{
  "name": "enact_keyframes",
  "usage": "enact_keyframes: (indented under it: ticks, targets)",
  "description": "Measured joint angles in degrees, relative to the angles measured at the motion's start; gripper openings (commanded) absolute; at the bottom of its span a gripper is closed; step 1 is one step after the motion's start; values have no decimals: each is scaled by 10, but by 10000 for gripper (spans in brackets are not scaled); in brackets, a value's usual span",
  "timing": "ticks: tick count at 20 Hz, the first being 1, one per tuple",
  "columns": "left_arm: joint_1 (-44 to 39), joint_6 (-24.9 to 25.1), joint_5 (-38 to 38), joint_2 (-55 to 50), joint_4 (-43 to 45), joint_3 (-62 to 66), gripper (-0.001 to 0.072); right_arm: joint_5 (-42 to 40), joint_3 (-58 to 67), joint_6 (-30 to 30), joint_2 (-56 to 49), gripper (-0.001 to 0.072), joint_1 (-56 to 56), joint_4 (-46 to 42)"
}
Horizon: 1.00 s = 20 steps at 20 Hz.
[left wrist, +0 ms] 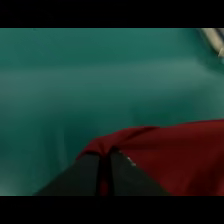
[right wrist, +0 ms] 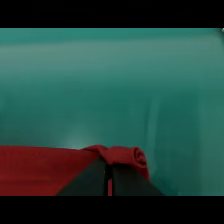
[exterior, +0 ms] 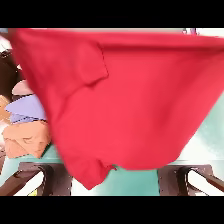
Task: Fold the shirts.
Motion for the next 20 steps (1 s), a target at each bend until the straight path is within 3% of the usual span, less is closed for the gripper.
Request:
enact_keyframes:
  ticks: [4, 7, 11, 14, 20]
  targets:
    - [-1, 18, 8, -127, -3, -87, 25, -9, -92, -3, -107, 15, 8, -2]
    - [-1, 41, 57, -223, -16, -107, 25, -53, -125, -10, -185, 15, 22, -3]
    - [-1, 70, 150, -306, -36, -85, 25, -125, -87, -14, -274, 15, 39, -1]
    - [-1, 83, 178, -327, -40, -52, 24, -151, -40, -16, -304, 15, 46, -2]
    - [-6, 78, 76, -337, 8, -58, 24, -142, -87, -32, -276, 15, 50, -31]
